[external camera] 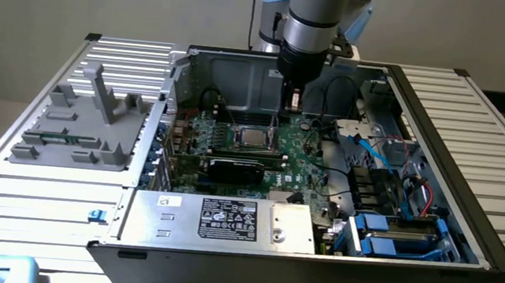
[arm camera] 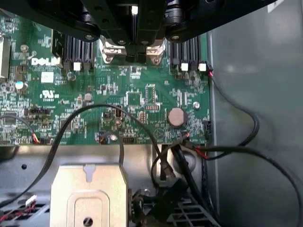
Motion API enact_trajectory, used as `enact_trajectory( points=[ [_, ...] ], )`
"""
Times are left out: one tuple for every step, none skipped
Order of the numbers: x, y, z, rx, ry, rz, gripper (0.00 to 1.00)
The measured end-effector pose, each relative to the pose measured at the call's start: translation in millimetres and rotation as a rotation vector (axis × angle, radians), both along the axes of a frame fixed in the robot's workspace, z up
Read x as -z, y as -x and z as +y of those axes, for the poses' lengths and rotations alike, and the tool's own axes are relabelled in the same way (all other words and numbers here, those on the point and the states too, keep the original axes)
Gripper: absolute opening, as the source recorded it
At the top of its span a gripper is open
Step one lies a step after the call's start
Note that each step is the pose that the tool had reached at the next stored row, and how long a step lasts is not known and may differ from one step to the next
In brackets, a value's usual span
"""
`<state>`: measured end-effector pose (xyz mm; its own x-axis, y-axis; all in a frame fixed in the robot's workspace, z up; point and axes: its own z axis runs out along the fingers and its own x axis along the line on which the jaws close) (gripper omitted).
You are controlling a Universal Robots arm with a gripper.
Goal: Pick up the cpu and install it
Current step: 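Close the cpu cover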
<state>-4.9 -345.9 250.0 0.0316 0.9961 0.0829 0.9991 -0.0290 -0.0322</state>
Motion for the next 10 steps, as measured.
enact_trajectory(
  points=[
    [-0.4, 4.5, 0.0, 0.0, -0.0018, 0.0018, 0.11],
    [-0.4, 9.0, 0.0, 0.0, -0.0032, 0.0029, 0.11],
    [-0.4, 13.8, 0.0, 0.0, -0.0038, 0.0033, 0.11],
    [-0.5, 18.0, 0.0, 0.0, -0.004, 0.0035, 0.11],
    [-0.5, 22.1, -0.1, 0.0, -0.0044, 0.0035, 0.11],
    [-0.4, 24.7, 0.0, 0.0, -0.0048, 0.0035, 0.11],
    [-0.3, 27.9, 0.0, 0.0, -0.005, 0.0035, 0.11],
    [-0.1, 31.9, -0.1, 0.0, -0.005, 0.0036, 0.11],
    [0.2, 36.2, -0.1, 0.0, -0.0051, 0.0035, 0.11],
    [0.5, 40.4, 0.0, 0.0, -0.0051, 0.0036, 0.11]
  ],
)
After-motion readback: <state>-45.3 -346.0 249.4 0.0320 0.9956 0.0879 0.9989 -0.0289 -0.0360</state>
